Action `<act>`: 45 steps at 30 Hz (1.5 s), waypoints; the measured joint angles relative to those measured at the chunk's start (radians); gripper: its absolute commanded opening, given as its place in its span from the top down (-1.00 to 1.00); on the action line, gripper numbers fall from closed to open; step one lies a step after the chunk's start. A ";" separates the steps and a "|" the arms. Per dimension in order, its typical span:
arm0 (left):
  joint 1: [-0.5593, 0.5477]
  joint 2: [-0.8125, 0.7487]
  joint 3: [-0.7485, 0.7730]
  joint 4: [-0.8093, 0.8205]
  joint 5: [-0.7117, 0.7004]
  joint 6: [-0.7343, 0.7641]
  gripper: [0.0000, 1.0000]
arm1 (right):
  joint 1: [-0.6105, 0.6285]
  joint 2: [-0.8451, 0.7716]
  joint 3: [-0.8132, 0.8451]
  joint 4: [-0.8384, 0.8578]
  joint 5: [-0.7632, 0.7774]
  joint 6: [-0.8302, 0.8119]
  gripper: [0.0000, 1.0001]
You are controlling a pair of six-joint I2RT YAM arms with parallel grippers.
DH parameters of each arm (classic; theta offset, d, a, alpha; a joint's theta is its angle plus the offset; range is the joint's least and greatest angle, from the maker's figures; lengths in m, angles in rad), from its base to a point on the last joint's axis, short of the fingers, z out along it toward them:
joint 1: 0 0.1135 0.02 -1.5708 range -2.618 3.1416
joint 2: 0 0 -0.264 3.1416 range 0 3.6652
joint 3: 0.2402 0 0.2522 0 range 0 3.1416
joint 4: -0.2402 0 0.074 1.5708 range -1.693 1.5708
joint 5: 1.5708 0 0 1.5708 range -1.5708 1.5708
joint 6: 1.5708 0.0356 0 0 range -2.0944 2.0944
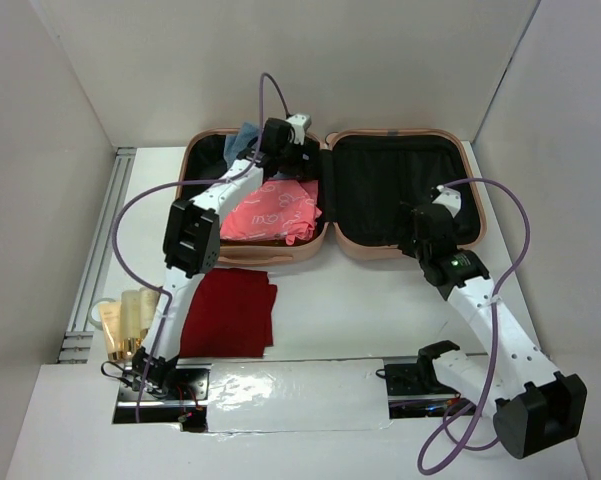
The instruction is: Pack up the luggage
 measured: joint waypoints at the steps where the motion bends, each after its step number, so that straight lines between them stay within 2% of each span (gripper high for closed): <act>1: -0.001 0.019 0.003 -0.002 0.005 0.004 -1.00 | 0.000 0.005 0.000 -0.001 0.003 0.000 -0.99; 9: -0.001 0.104 0.087 -0.002 0.031 0.005 -1.00 | 0.000 0.028 0.000 -0.002 0.008 0.004 -0.99; 15: 0.002 0.108 0.089 0.004 0.034 -0.010 -1.00 | 0.000 0.028 -0.001 -0.003 0.008 0.008 -0.99; 22: 0.000 -0.054 -0.083 0.026 -0.045 -0.010 -1.00 | 0.000 0.007 -0.002 -0.002 0.008 0.008 -0.99; 29: 0.106 -0.140 -0.051 0.016 -0.150 -0.010 -1.00 | 0.000 0.019 -0.002 0.002 0.007 0.008 -0.99; 30: 0.126 -0.140 -0.045 0.013 -0.166 -0.008 -0.88 | 0.000 0.024 -0.002 0.004 0.006 0.008 -0.99; 32: 0.167 -0.135 -0.034 -0.008 -0.184 -0.009 -0.82 | 0.000 0.035 -0.002 0.006 0.006 0.008 -0.99; 37: 0.237 -0.094 0.008 -0.030 -0.190 -0.010 -0.82 | 0.000 0.082 -0.002 0.019 0.000 0.006 -0.99; 42: 0.251 -0.031 0.039 -0.027 -0.189 -0.006 -0.84 | 0.000 0.153 -0.002 0.026 -0.007 0.000 -0.99; 45: 0.251 0.018 0.059 -0.026 -0.181 -0.006 -0.60 | 0.000 0.181 -0.002 0.027 -0.011 -0.001 -0.99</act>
